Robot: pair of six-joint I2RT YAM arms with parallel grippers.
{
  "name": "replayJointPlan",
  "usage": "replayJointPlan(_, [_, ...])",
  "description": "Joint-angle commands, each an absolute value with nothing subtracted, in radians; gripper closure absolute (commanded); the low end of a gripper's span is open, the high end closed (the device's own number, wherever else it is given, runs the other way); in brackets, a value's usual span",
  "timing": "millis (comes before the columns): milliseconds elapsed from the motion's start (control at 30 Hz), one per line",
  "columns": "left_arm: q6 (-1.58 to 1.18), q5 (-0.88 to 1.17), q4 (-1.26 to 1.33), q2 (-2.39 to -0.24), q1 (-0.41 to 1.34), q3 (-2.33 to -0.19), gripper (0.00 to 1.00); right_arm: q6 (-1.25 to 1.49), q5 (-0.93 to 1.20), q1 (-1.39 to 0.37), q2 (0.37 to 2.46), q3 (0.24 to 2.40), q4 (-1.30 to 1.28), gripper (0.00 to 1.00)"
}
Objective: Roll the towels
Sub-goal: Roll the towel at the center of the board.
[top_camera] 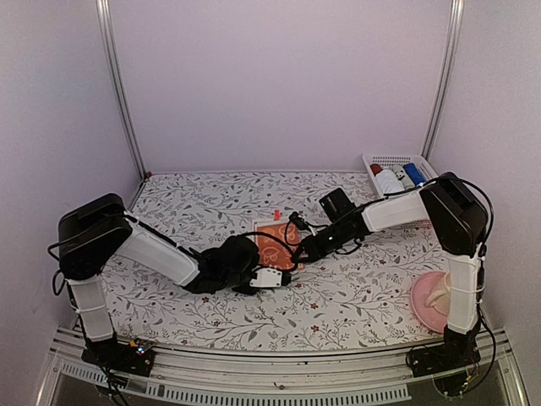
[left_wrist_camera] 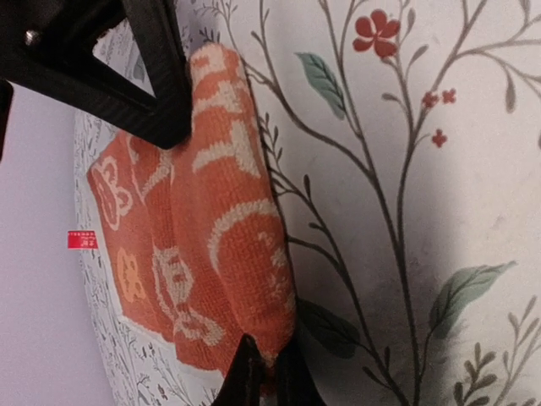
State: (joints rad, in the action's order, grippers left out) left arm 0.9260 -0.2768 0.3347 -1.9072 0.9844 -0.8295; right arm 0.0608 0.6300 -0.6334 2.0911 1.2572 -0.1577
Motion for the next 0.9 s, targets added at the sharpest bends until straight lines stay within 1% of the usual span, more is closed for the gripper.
replayJointPlan(0, [0.854,-0.117,0.108,-1.861,0.951,-0.851,1.0,-0.014,0.545,-0.634,2.027,1.218,-0.213,0.8])
replayJointPlan(167, [0.825,0.097,-0.091,-1.792,0.896,-0.91,1.0,-0.107,0.486,-0.634,1.888,1.129,-0.179,0.6])
replayJointPlan(233, [0.819,0.163,-0.164,-1.788,0.876,-0.94,1.0,-0.142,0.463,-0.634,1.814,1.079,-0.15,0.53])
replayJointPlan(300, [0.813,0.224,-0.23,-1.794,0.856,-0.968,1.0,-0.184,0.446,-0.638,1.737,1.003,-0.104,0.46])
replayJointPlan(367, [0.805,0.275,-0.276,-1.804,0.839,-0.991,1.0,-0.228,0.411,-0.659,1.656,0.924,-0.044,0.41])
replayJointPlan(467, [0.795,0.345,-0.345,-1.829,0.812,-1.031,1.0,-0.35,0.32,-0.732,1.518,0.786,0.093,0.32])
replayJointPlan(533, [0.793,0.392,-0.389,-1.845,0.796,-1.059,1.0,-0.446,0.27,-0.792,1.463,0.704,0.168,0.29])
replayJointPlan(600, [0.792,0.438,-0.436,-1.864,0.781,-1.091,1.0,-0.543,0.225,-0.851,1.443,0.653,0.23,0.28])
replayJointPlan(700, [0.792,0.506,-0.502,-1.897,0.754,-1.139,1.0,-0.61,0.162,-0.928,1.478,0.652,0.255,0.27])
replayJointPlan(867, [0.788,0.6,-0.591,-1.952,0.704,-1.211,1.0,-0.712,0.059,-1.005,1.589,0.694,0.285,0.28])
